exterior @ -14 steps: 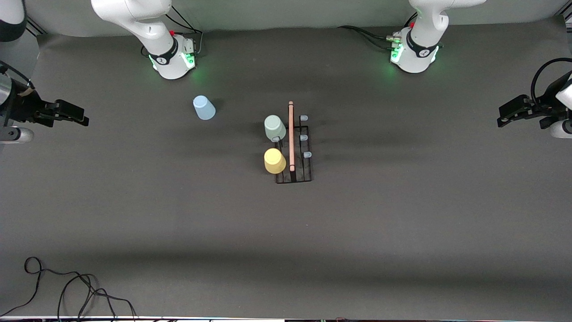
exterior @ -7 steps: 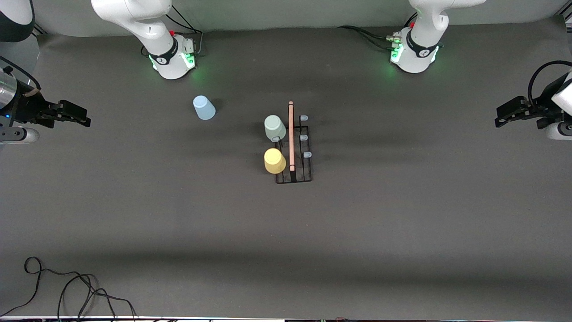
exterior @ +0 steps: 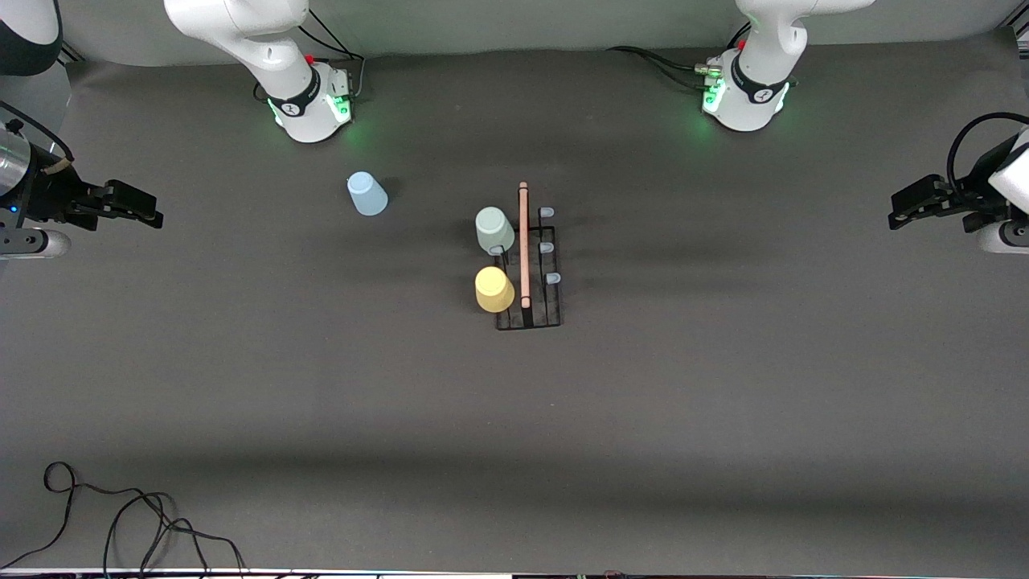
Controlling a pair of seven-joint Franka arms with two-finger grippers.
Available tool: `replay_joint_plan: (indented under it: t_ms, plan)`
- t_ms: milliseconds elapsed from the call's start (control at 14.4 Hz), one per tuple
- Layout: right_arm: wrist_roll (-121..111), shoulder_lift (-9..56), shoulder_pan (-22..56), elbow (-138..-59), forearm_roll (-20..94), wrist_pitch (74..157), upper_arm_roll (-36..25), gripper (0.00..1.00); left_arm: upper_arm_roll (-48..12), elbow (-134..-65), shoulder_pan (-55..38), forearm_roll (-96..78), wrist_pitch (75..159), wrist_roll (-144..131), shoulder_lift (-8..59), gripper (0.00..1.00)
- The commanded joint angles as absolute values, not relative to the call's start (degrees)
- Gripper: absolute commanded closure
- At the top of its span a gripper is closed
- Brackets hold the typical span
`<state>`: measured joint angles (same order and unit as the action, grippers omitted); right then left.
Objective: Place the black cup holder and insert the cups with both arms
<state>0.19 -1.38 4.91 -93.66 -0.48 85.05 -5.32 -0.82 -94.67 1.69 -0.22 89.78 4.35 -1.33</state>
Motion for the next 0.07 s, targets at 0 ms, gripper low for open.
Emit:
replay_joint_plan:
  t_ms: [0]
  plan:
    - [-0.61, -1.32, 4.22, -93.16, -1.23, 85.17, -4.75, 0.0, -0.7, -95.27, 1.67, 0.35, 90.35, 4.83, -2.02, 0.0]
